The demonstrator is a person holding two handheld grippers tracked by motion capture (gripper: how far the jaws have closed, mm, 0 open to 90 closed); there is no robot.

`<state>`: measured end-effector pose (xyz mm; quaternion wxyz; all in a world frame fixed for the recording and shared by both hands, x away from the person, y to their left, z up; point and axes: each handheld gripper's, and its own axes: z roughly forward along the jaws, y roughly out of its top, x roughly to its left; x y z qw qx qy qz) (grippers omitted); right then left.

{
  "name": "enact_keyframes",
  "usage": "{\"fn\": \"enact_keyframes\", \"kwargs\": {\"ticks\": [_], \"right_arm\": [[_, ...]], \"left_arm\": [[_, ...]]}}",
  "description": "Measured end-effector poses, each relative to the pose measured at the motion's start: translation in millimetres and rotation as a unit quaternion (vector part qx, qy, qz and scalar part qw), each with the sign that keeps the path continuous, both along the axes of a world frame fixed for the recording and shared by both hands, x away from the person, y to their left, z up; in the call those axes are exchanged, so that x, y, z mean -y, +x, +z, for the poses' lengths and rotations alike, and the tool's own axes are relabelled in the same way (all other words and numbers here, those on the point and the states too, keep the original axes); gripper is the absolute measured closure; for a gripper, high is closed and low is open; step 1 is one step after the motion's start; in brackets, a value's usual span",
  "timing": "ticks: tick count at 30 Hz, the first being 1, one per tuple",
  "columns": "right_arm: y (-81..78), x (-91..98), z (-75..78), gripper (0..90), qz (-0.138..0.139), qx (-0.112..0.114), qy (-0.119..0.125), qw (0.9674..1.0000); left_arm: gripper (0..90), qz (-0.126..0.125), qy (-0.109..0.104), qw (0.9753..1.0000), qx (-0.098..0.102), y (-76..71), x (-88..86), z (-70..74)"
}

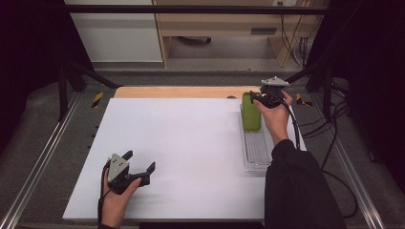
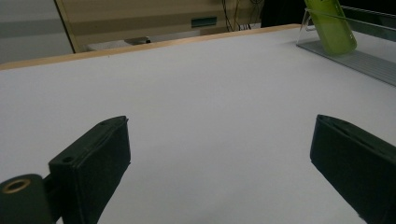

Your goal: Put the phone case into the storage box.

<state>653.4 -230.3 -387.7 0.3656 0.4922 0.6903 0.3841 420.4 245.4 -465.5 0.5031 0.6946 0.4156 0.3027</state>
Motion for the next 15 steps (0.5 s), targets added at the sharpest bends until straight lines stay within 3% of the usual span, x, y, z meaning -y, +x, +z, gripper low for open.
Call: {"fn": "enact_keyframes", "kwargs": {"ticks": [6,15], "right_arm": [[-0.4,-3.6,0.2,29.7,-0.002,-0.002,0.006,1.0000],[-2.3,-4.2,3.3,17.2,-0.003,-0.013,0.033,0.9994]], "left_arm": [[4.5,-0.001,-0.002,1.0000,0.001,-0.6,-0.4,0.3],[4.2,0.001,-0.005,1.0000,0.001,-0.1,-1.9,0.3]]}}
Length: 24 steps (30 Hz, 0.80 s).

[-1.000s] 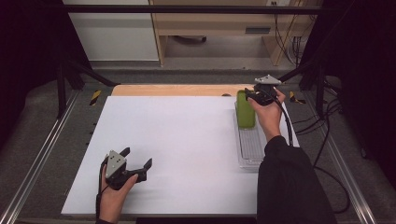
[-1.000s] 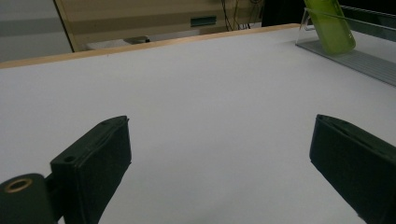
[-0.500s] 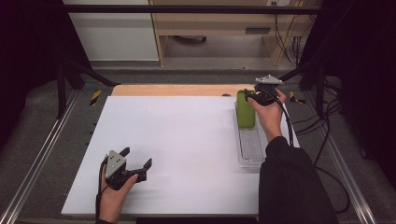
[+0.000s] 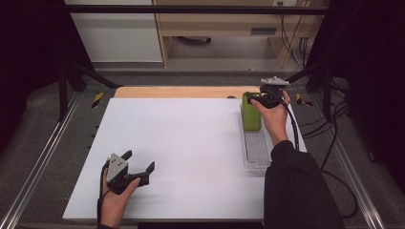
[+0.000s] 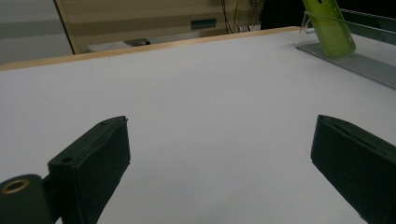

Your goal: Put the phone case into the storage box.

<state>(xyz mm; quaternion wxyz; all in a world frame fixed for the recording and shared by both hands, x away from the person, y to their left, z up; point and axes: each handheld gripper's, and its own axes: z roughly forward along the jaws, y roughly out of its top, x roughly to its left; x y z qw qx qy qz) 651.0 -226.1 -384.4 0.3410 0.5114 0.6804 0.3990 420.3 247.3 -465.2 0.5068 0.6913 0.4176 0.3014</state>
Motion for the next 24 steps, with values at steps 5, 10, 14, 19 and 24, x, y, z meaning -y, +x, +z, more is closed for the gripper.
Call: {"fn": "enact_keyframes", "kwargs": {"ticks": [5,10,14,19,24], "right_arm": [[-2.3,0.7,3.9,10.0,0.006,0.000,0.017,0.9998],[-6.6,1.1,6.0,6.2,0.018,-0.003,0.035,0.9992],[-11.6,-0.4,8.6,5.1,0.033,0.004,0.041,0.9986],[-17.9,-1.3,13.6,5.0,0.043,0.011,0.055,0.9975],[-27.1,-2.7,22.8,4.9,0.055,0.020,0.064,0.9962]], "left_arm": [[4.1,-0.001,0.000,1.0000,0.000,0.1,0.0,-0.1],[4.1,-0.001,0.001,1.0000,0.001,-0.2,-0.7,0.3],[4.1,-0.002,-0.001,1.0000,0.003,0.7,-2.0,0.7],[4.0,0.002,-0.006,1.0000,0.003,0.2,-5.8,1.2],[3.9,0.006,-0.010,0.9999,0.004,-0.7,-10.6,2.9]]}}
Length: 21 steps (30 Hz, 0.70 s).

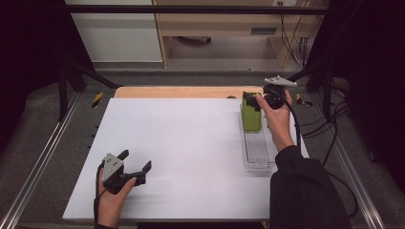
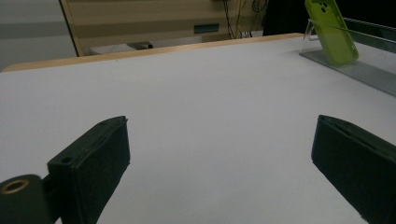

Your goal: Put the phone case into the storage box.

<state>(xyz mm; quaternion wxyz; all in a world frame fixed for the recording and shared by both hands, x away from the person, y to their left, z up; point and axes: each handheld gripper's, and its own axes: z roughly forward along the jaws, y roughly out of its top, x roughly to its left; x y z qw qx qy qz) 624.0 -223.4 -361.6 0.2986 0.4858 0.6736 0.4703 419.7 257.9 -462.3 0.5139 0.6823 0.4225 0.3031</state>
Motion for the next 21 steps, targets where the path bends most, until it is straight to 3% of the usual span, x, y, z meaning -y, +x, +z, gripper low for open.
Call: {"fn": "enact_keyframes", "kwargs": {"ticks": [10,21], "right_arm": [[-13.7,0.0,13.4,5.1,0.020,0.010,0.006,0.9997],[-25.3,1.6,11.8,6.5,0.034,0.009,0.004,0.9994]], "left_arm": [[4.0,0.008,-0.008,0.9999,0.004,-3.5,-11.8,3.7],[4.0,0.015,-0.011,0.9998,0.004,-6.8,-22.2,4.9]]}}
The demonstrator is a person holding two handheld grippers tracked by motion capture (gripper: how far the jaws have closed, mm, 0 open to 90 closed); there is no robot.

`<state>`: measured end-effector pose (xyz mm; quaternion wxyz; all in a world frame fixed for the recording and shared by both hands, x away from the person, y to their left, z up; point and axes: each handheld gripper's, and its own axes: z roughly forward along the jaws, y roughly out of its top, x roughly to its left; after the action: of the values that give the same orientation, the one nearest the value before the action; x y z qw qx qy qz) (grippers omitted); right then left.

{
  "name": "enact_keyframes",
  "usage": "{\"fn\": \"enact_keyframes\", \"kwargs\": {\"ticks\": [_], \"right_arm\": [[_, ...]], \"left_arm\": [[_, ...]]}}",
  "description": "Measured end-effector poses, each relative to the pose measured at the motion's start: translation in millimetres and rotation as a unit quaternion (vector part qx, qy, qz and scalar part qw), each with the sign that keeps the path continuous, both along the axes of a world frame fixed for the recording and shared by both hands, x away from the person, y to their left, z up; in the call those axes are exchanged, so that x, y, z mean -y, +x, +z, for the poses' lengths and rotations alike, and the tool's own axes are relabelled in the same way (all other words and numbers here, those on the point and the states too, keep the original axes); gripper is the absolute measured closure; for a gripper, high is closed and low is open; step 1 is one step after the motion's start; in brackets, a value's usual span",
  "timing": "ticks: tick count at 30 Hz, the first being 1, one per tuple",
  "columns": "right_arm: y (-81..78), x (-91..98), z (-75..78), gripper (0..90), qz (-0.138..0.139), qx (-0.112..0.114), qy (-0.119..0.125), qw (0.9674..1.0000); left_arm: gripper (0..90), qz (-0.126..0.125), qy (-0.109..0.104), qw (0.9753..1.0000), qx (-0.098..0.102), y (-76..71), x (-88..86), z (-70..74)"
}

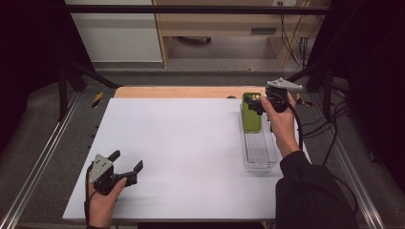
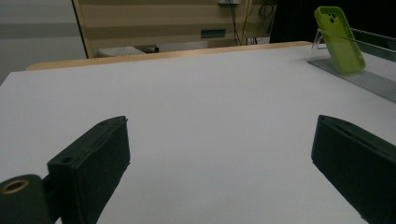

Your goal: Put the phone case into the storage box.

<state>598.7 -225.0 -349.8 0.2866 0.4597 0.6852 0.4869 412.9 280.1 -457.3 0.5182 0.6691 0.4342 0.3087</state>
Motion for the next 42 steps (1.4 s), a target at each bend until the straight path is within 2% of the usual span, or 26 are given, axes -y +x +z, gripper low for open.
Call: {"fn": "enact_keyframes", "kwargs": {"ticks": [14,42], "right_arm": [[-16.7,9.0,5.7,5.2,0.010,-0.001,0.013,0.9999],[-46.7,27.5,11.1,4.0,0.024,0.009,0.040,0.9989]], "left_arm": [[3.9,-0.004,-0.003,1.0000,-0.002,-7.0,-7.3,-0.2],[3.9,-0.007,-0.003,1.0000,0.000,-6.7,-6.7,-1.3]]}}
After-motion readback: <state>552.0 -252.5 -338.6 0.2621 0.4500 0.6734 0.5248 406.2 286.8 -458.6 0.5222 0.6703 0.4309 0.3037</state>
